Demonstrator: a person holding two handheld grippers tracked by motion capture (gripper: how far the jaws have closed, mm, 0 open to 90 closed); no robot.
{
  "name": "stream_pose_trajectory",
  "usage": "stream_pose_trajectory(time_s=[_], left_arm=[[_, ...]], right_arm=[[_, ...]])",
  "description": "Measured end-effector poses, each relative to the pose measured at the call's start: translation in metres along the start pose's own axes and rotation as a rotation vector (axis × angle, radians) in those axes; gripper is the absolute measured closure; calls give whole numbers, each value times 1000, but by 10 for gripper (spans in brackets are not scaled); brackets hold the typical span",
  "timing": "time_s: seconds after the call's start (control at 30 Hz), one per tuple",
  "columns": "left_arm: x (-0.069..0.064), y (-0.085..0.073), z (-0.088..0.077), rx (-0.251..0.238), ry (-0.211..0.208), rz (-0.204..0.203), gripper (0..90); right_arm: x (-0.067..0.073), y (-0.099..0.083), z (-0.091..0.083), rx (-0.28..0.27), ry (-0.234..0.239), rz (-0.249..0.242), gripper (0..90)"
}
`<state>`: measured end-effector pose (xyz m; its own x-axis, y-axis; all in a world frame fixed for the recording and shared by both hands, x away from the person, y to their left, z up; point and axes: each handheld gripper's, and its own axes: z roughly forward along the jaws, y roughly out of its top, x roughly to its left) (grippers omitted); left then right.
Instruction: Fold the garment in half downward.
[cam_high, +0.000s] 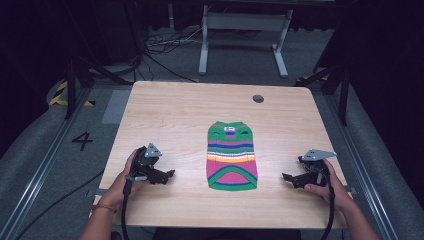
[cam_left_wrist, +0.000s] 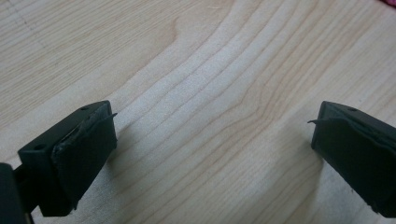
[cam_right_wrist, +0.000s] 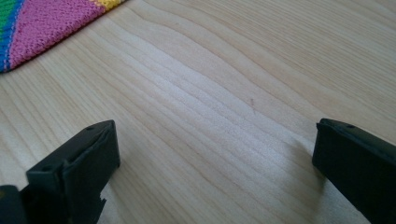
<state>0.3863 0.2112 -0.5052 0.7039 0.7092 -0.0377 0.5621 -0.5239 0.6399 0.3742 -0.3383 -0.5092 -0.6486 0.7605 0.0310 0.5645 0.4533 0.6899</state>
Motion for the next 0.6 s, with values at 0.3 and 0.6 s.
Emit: stream_pose_trajectory(time_s=[0.3,0.6], left_arm=[[7,3,2,2,-48,56,1],[17,22,5,31,-89,105,215]], right_arm=[[-6,1,-4,-24,-6,7,198],[-5,28,-3,-35,1,-41,360]])
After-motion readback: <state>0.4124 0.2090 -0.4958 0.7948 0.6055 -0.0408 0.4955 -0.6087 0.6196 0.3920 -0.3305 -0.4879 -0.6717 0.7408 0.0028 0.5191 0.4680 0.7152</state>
